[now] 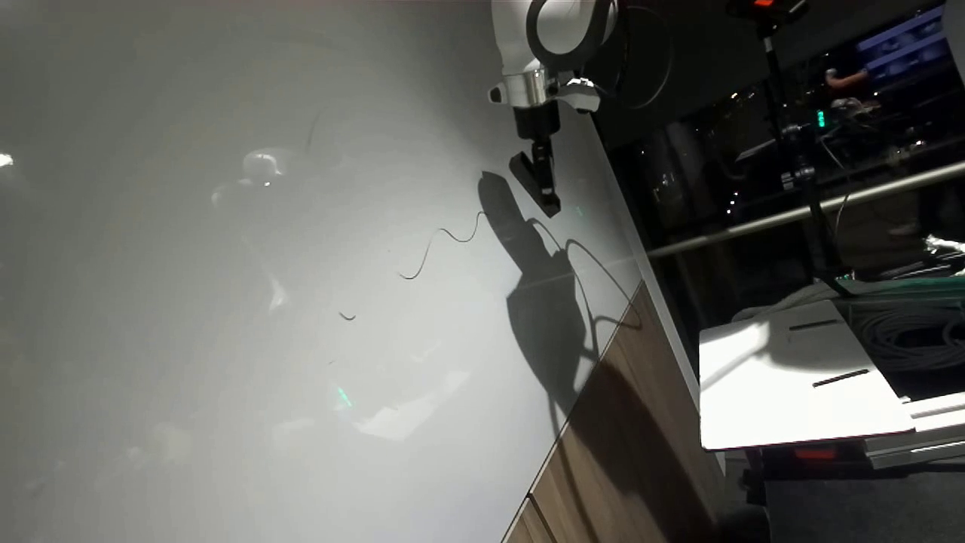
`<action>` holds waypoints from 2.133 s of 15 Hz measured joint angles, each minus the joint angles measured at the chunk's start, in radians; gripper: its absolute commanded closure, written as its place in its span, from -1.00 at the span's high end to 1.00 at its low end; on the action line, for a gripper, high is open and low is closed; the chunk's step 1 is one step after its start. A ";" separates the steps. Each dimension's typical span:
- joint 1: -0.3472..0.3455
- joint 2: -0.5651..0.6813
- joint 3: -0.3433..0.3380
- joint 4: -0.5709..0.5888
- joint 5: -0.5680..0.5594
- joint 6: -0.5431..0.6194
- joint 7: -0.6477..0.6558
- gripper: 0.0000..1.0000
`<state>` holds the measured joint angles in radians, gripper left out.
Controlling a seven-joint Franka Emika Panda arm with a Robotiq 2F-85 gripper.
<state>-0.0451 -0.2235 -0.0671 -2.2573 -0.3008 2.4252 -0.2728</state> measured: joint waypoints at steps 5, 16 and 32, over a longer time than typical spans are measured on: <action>-0.010 0.079 0.012 0.138 -0.024 -0.032 0.001 -0.42; 0.024 0.252 0.049 0.229 -0.110 -0.023 0.226 -0.42; 0.200 0.347 0.172 0.362 -0.166 -0.157 0.516 -0.42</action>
<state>0.1552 0.1237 0.1045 -1.8952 -0.4667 2.2681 0.2435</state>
